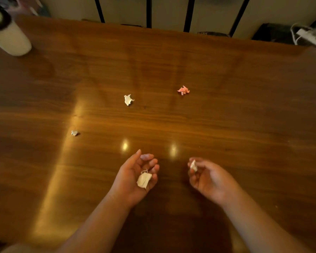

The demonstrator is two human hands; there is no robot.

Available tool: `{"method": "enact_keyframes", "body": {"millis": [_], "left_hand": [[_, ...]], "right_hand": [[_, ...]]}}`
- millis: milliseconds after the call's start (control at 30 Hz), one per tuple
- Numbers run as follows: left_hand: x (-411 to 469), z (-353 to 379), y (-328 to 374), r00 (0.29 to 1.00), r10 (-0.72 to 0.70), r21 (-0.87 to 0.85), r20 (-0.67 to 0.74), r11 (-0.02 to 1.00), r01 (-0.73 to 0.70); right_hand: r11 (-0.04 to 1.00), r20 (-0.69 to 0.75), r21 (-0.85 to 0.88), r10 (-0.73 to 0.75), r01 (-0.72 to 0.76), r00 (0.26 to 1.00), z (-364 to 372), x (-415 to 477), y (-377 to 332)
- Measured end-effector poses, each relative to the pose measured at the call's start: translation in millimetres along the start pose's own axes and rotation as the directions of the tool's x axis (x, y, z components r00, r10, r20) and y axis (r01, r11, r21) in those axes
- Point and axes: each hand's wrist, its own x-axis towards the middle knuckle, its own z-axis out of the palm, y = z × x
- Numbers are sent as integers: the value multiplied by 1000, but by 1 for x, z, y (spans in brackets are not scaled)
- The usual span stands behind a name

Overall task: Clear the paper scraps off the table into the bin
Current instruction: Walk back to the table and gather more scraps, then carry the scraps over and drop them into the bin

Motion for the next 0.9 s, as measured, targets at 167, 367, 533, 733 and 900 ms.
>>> {"method": "enact_keyframes", "body": {"millis": [167, 367, 533, 733, 900], "left_hand": [[-65, -4, -56, 1000, -2, 12, -17, 1000, 3], [-162, -25, -150, 996, 57, -47, -69, 997, -60], [-248, -57, -244, 965, 121, -165, -233, 973, -162], [-335, -112, -319, 913, 147, -339, -381, 896, -286], [-404, -175, -360, 847, 202, -464, -492, 763, -451]], "right_hand": [[985, 26, 108, 131, -133, 991, -41, -95, 69], [1000, 41, 3, 22, -22, 999, -72, -182, 126], [976, 111, -215, 52, -27, 992, -114, -244, 181], [854, -16, -481, 217, -198, 976, -141, -268, 260], [652, -97, -692, 342, -310, 935, -116, -254, 333]]}}
